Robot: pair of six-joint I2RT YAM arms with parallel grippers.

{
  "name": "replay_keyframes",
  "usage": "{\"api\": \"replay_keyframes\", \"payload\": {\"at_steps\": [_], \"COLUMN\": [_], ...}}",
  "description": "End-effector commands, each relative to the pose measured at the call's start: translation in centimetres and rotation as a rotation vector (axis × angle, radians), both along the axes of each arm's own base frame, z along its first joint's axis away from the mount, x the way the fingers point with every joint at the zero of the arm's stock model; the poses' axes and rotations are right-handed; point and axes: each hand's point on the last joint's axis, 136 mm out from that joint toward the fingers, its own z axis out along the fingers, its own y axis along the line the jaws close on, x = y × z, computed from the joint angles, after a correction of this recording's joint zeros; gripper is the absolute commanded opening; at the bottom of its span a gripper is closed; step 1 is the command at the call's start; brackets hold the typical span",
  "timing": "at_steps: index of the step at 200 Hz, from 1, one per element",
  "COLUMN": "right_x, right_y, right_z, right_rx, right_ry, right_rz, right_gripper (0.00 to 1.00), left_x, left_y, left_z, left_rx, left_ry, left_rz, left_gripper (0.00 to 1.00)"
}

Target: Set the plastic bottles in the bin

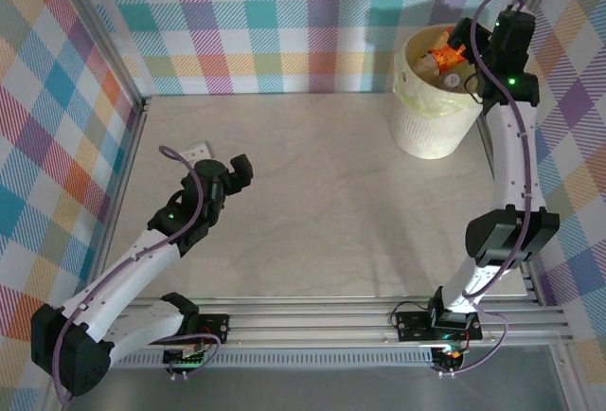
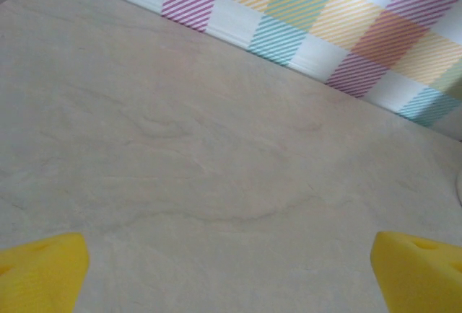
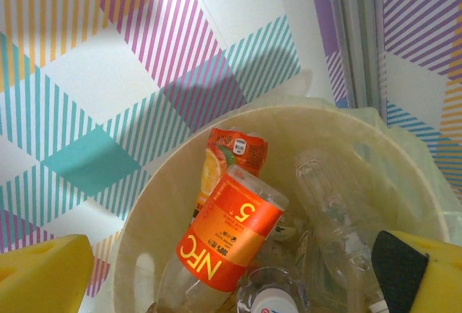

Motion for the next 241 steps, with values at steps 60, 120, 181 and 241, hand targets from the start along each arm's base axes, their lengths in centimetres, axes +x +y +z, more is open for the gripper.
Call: {"api": "replay_keyframes", "payload": {"at_steps": [60, 120, 181, 241], "right_x": [-3.5, -13.6, -15.5, -13.3], "right_y": [3.6, 6.2, 4.1, 6.3], "right_z": [-2.2, -7.4, -24.0, -31.4], "right_rx": [0.077, 0.072, -0.037, -0.158], "right_ry": [0.039, -0.024, 0.194, 0.196], "right_rz": [0.203, 0.293, 0.192, 0.325], "right_gripper": [1.0, 1.0, 1.0, 1.0], "left_x": [-0.9, 0.0, 2.7, 3.8], "left_y": [7.0, 12.7, 12.8, 12.0], "left_z": [-1.9, -4.1, -9.0, -12.4], "left_rx": [0.093, 0.222, 0.328, 0.299], "left_ry": [0.062, 0.136, 0.123, 0.031], "left_rz": [0.248, 0.393, 0.243, 0.195], "left_gripper": [1.0, 1.0, 1.0, 1.0]}}
